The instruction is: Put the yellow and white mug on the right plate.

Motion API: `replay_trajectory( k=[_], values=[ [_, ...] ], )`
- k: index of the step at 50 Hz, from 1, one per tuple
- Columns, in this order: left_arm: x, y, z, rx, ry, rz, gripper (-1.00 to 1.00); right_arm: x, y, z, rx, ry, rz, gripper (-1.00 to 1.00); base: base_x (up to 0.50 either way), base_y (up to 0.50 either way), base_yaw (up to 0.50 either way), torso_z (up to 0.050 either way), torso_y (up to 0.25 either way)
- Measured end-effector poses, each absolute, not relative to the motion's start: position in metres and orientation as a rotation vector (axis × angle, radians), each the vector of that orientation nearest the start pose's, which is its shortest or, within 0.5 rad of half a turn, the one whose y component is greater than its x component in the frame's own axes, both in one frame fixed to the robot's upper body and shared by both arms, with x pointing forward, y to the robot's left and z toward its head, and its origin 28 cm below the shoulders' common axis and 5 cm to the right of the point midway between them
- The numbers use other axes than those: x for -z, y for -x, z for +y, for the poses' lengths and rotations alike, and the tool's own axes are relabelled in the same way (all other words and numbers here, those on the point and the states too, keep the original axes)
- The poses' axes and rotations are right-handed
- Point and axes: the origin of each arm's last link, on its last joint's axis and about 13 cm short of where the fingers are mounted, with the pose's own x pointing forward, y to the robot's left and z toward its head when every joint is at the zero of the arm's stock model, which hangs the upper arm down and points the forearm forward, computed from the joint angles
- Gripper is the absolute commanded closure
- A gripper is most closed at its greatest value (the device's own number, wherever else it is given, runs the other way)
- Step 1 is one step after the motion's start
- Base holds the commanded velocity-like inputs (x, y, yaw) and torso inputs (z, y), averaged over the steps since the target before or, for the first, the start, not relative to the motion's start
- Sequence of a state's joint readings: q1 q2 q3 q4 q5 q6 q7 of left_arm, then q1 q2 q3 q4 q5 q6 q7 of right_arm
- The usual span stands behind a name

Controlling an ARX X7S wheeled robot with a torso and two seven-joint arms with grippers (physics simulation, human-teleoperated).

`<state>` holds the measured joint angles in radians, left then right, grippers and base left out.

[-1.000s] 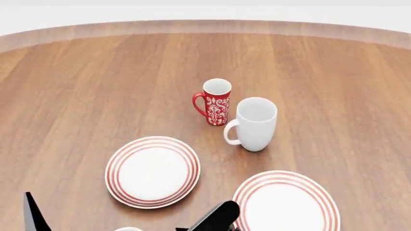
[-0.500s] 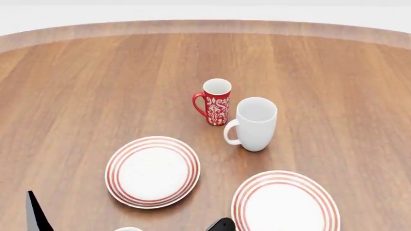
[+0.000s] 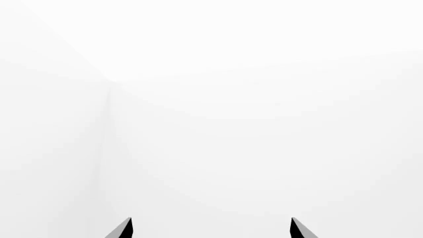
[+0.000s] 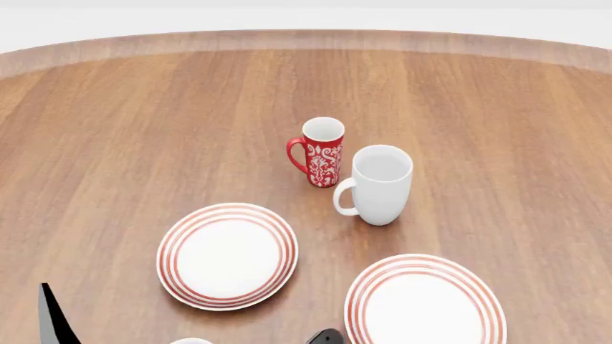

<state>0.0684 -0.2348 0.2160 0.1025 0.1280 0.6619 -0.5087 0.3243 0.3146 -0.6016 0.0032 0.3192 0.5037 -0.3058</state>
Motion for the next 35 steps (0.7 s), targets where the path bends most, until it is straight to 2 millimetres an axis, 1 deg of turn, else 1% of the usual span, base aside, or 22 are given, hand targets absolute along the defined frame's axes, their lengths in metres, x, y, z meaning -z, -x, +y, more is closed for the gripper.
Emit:
replay_trajectory(
  k=[14,35],
  values=[
    [-0.061,-0.188,0.206,-0.148,-0.074,-0.714,-1.00,-0.021,-0.242,-0.066,-0.837,0.172,0.409,-1.00,0.00,0.00,0.00,0.000,0.000],
    [-0.059,-0.188,0.206,-0.144,-0.075,-0.705,-1.00,-0.010,-0.244,-0.064,-0.824,0.167,0.432,-1.00,0.00,0.00,0.00,0.000,0.000]
  ],
)
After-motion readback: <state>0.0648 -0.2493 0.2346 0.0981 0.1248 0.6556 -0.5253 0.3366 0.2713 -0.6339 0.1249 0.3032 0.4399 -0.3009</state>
